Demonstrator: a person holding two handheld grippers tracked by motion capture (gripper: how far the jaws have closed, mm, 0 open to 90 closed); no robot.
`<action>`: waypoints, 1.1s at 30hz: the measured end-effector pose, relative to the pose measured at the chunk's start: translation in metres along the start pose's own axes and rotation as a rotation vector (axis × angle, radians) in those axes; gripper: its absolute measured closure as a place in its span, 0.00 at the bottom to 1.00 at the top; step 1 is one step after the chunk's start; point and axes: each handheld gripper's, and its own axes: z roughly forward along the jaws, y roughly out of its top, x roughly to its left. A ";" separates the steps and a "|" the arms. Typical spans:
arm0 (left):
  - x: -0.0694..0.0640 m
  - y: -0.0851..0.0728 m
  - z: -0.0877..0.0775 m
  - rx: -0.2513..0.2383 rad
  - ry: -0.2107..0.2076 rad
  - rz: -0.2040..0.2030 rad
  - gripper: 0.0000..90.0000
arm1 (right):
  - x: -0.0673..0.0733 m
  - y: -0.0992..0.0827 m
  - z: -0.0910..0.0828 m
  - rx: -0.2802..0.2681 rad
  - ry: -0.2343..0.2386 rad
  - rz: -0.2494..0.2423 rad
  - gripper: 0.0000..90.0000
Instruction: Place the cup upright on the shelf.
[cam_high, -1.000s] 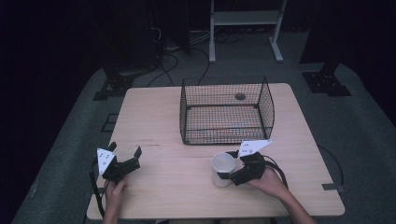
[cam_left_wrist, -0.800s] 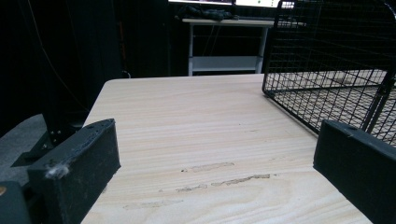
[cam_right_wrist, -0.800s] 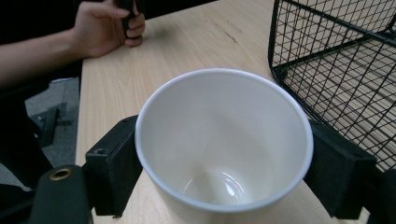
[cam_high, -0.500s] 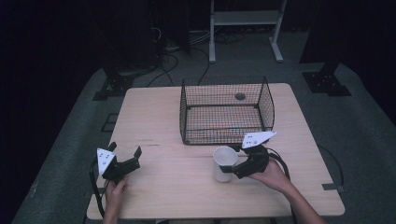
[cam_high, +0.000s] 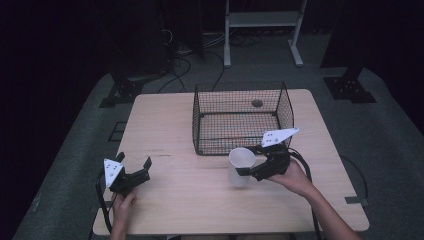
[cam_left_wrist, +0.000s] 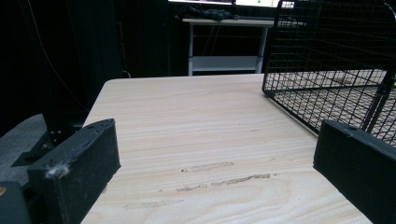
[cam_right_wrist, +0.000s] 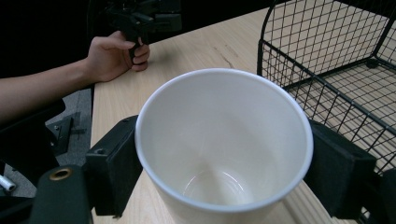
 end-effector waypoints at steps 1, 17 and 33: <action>0.000 0.000 0.000 0.000 0.000 0.000 0.00 | -0.001 0.001 0.000 0.000 0.004 0.002 0.21; 0.000 0.000 0.000 -0.002 0.000 -0.004 0.00 | -0.008 0.029 -0.006 -0.008 0.018 -0.015 0.21; 0.000 0.000 0.000 -0.003 -0.002 -0.005 0.00 | -0.020 0.054 -0.008 -0.016 0.018 -0.024 0.21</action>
